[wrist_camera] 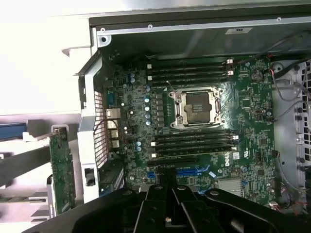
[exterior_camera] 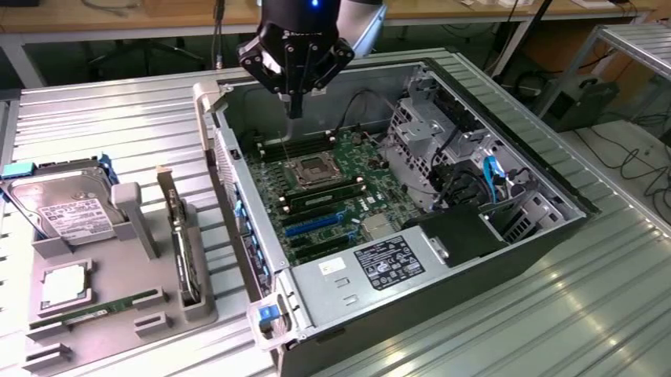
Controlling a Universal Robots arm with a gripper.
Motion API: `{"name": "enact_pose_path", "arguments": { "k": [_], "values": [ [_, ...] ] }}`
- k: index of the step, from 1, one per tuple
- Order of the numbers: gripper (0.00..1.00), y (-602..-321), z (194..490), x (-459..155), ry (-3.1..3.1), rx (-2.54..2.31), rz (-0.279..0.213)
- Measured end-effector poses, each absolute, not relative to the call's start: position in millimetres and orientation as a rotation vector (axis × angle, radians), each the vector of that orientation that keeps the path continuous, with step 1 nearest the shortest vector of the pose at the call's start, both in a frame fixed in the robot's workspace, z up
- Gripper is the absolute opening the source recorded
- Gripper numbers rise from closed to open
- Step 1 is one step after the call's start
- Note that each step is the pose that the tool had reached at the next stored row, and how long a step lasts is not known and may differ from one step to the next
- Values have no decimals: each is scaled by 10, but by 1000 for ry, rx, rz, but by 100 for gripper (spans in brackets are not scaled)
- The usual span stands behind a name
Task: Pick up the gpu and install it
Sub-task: 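Reach for the gpu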
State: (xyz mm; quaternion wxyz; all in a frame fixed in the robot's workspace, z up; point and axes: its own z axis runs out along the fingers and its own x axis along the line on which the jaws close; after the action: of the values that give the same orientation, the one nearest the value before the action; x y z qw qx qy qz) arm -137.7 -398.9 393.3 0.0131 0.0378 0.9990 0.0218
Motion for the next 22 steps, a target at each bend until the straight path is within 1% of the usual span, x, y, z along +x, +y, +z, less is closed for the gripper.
{"name": "enact_pose_path", "arguments": {
  "k": [22],
  "values": [
    [11,-3989,3933,-1499,3112,118,68]
  ]
}}
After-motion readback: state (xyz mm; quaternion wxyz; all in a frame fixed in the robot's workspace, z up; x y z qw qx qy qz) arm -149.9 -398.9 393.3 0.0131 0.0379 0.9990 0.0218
